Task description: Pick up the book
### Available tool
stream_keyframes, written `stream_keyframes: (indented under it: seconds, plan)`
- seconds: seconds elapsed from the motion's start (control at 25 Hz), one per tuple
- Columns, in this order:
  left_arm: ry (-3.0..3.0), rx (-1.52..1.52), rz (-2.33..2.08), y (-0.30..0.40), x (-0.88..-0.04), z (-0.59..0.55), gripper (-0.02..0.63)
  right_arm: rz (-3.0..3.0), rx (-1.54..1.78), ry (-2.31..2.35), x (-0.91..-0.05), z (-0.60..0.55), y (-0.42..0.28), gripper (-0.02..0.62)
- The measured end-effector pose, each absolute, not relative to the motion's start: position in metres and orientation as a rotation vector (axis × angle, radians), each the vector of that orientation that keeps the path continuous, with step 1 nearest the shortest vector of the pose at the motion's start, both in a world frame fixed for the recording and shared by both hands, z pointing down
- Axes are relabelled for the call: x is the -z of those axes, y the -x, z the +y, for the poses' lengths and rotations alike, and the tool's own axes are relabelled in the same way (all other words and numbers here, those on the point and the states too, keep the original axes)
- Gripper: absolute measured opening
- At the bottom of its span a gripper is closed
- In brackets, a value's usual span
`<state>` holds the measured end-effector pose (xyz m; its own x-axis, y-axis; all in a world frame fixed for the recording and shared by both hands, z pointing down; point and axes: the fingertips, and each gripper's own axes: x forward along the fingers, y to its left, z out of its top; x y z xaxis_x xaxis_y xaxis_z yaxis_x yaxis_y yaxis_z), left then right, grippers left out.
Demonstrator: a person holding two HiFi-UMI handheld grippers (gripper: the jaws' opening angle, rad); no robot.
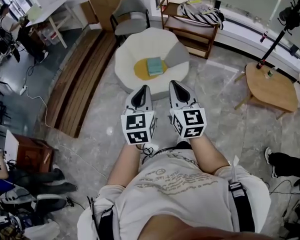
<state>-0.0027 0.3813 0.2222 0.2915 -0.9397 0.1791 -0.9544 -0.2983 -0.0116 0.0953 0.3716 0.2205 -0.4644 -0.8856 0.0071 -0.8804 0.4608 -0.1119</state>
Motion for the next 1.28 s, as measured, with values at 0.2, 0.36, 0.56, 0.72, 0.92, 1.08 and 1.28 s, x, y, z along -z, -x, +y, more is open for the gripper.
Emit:
stream_keyframes:
  seconds: [0.2, 0.36, 0.56, 0.72, 0.92, 1.08, 1.28]
  plan:
    - [-2.428, -0.197, -1.838, -0.008, -0.22, 0.355, 0.018, 2.648, 0.146, 1.578, -0.22, 0.341, -0.106, 0.025]
    - [-2.421, -0.194, -1.851, -0.026, -0.221, 0.328, 0.018, 2.638, 0.127, 1.549, -0.213, 0.312, -0.123, 0.025]
    - [-2.407, -0.195, -1.879, -0.038, -0.219, 0.296, 0.019, 2.649, 0.111, 1.518, -0.211, 0.28, -0.134, 0.025]
    - [-2.388, -0.179, -1.892, -0.04, -0.213, 0.271, 0.018, 2.655, 0.104, 1.504, -0.204, 0.256, -0.138, 0.025]
    - [-2.349, -0.158, -1.903, -0.052, -0.208, 0.247, 0.02, 2.645, 0.116, 1.491, -0.198, 0.229, -0.156, 0.025]
    - [-2.332, -0.154, -1.903, -0.07, -0.213, 0.231, 0.019, 2.647, 0.115, 1.484, -0.2, 0.216, -0.176, 0.025]
    - [-2.33, -0.172, -1.924, -0.085, -0.222, 0.22, 0.02, 2.669, 0.127, 1.492, -0.213, 0.202, -0.189, 0.025]
